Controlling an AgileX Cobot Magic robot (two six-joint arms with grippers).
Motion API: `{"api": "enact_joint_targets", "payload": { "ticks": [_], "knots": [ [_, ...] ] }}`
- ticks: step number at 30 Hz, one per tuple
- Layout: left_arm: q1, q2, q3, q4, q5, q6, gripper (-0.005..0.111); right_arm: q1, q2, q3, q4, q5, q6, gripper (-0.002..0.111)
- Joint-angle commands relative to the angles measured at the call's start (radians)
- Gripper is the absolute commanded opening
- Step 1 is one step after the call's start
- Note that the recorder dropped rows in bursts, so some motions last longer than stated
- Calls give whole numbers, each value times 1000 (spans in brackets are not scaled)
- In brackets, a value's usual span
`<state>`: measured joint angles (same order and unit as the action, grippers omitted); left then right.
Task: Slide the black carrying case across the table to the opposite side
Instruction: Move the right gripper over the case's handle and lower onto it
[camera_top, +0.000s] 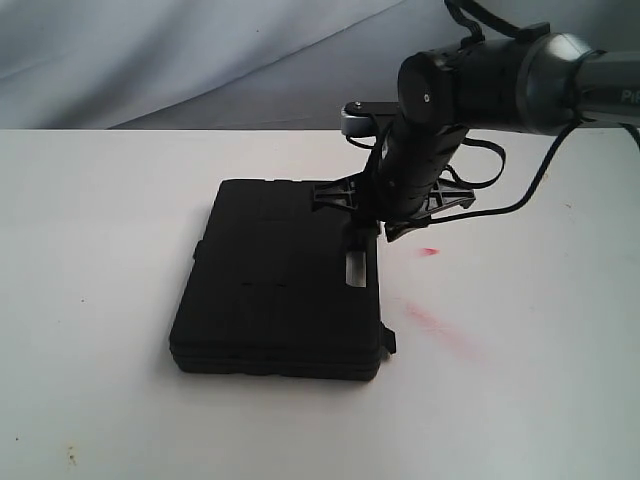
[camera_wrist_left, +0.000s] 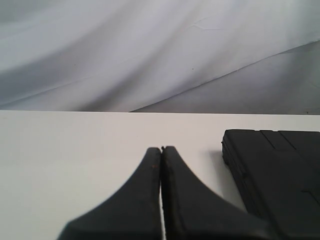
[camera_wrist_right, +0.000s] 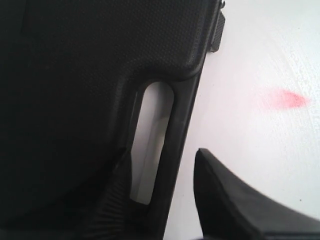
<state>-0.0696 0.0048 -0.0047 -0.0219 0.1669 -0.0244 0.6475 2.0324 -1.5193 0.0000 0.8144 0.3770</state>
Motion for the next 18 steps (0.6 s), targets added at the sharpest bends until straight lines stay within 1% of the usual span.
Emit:
{"api": "enact_joint_targets", "payload": {
  "ticks": [1, 9, 18],
  "knots": [
    [-5, -5, 5, 2, -5, -1, 0, 3, 14, -6, -14, 2, -11, 39],
    [-5, -5, 5, 2, -5, -1, 0, 3, 82, -6, -21, -8, -9, 39],
    [-5, -5, 5, 2, -5, -1, 0, 3, 138, -6, -25, -78, -4, 39]
  ]
}}
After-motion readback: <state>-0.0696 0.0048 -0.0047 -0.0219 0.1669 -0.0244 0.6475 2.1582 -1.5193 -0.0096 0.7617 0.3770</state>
